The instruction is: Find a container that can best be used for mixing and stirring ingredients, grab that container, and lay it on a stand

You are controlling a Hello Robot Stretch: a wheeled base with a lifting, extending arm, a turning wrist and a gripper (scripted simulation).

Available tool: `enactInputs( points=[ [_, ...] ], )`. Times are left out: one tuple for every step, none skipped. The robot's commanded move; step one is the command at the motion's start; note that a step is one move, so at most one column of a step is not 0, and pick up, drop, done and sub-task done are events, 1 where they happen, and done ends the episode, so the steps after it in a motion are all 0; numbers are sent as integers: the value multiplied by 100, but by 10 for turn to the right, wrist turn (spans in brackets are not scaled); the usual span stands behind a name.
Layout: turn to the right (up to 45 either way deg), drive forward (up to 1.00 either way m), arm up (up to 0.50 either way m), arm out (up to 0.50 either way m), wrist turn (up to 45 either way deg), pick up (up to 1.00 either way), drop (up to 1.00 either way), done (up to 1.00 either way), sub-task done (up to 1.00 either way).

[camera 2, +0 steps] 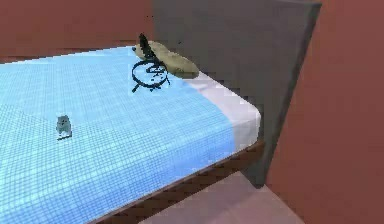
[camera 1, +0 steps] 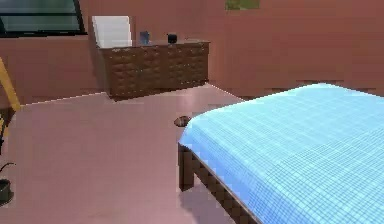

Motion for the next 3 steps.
enactInputs(
  points=[
    [450, 0, 0, 0, 0, 0, 0, 0, 0],
    [90, 0, 0, 0, 0, 0, 0, 0, 0],
    [0, 5, 0, 0, 0, 0, 0, 0, 0]
  ],
)
